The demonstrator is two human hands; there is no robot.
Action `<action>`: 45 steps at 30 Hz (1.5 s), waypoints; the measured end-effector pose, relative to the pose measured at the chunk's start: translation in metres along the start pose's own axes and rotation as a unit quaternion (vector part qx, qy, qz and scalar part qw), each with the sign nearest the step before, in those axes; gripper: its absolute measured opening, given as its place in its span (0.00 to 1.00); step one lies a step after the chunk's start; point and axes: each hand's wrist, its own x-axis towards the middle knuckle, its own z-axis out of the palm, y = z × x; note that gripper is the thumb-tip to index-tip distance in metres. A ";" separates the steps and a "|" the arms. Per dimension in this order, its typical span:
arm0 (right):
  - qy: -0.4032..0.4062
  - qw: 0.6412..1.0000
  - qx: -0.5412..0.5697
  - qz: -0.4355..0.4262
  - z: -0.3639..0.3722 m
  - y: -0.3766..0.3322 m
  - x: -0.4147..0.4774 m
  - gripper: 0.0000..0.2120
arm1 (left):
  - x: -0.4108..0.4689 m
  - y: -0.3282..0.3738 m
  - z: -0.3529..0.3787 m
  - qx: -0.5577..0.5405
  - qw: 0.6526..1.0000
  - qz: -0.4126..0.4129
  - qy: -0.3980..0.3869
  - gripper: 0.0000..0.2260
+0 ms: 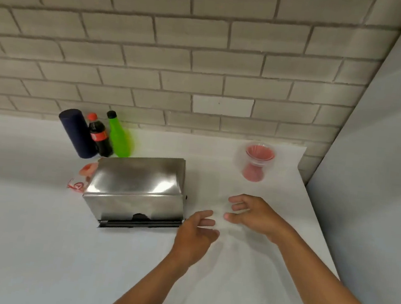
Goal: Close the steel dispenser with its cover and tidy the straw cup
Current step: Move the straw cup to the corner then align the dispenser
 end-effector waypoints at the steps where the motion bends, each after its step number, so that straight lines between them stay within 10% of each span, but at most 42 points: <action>1: -0.004 1.000 -0.001 -0.004 0.012 -0.005 -0.004 0.31 | -0.007 -0.004 -0.017 -0.001 1.000 -0.003 0.011 0.16; 18: 0.104 0.994 0.016 0.003 0.153 -0.072 -0.020 0.46 | -0.040 -0.039 -0.260 0.047 0.980 -0.026 0.194 0.08; 27: 0.174 0.984 0.037 0.009 0.178 -0.070 -0.020 0.44 | -0.018 -0.023 -0.279 0.068 0.988 0.030 0.133 0.41; 35: 0.199 0.979 0.036 -0.021 0.169 -0.080 -0.005 0.28 | 0.007 -0.012 -0.282 0.219 0.958 0.087 0.161 0.15; 45: 0.229 0.973 0.013 -0.026 0.140 -0.074 0.025 0.18 | 0.047 -0.007 -0.260 0.224 0.955 0.106 0.161 0.07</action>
